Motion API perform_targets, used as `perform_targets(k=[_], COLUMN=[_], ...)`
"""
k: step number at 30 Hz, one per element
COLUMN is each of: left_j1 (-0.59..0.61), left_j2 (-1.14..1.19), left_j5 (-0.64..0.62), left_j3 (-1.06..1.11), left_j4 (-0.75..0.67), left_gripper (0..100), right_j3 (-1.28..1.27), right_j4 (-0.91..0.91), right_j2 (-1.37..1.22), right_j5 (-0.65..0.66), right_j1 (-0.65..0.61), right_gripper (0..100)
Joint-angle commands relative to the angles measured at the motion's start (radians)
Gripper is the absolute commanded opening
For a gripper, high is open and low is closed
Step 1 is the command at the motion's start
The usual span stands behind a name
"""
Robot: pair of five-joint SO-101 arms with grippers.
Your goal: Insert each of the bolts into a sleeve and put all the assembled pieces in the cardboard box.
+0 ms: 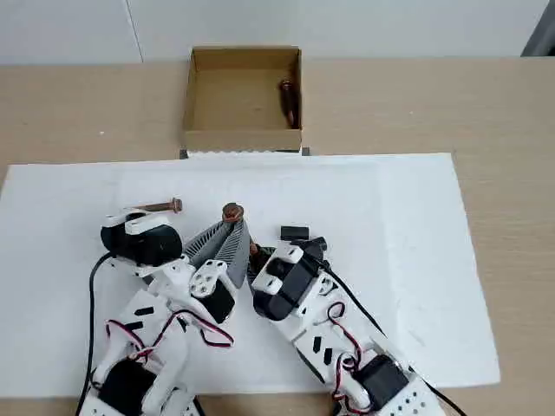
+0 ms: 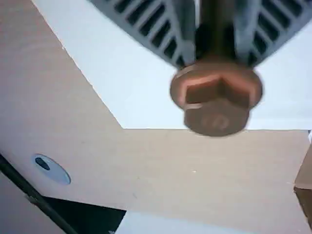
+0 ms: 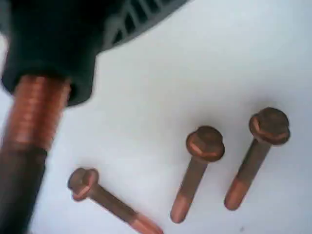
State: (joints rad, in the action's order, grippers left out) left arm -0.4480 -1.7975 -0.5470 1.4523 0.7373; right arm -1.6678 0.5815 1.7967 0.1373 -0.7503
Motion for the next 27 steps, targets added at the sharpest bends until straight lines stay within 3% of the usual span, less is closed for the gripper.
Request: perform_targets(k=[1,10,17,23,27], left_j1=[-0.02,-0.091,-0.087,-0.048,0.005], left_j2=[-0.011,-0.011,-0.011,-0.008,-0.009], left_j5=[-0.002,-0.002,0.0,0.012,0.06], left_j3=[-0.005,-0.007,-0.005,-0.005,-0.012], left_j4=[0.005,0.21,0.222,0.226,0.226], left_gripper=[0,0,1,23,24], right_j3=[-0.014,-0.014,-0.014,-0.014,-0.015], right_j4=[-0.031,-0.099,-0.102,-0.097,-0.094], right_j2=[0.016,0.015,0.015,0.015,0.012], right_j5=[0.034,0.032,0.034,0.034,0.034], right_j1=[-0.007,-0.007,-0.007,-0.007,-0.007], right_gripper=[0.2,0.2,0.2,0.2,0.2])
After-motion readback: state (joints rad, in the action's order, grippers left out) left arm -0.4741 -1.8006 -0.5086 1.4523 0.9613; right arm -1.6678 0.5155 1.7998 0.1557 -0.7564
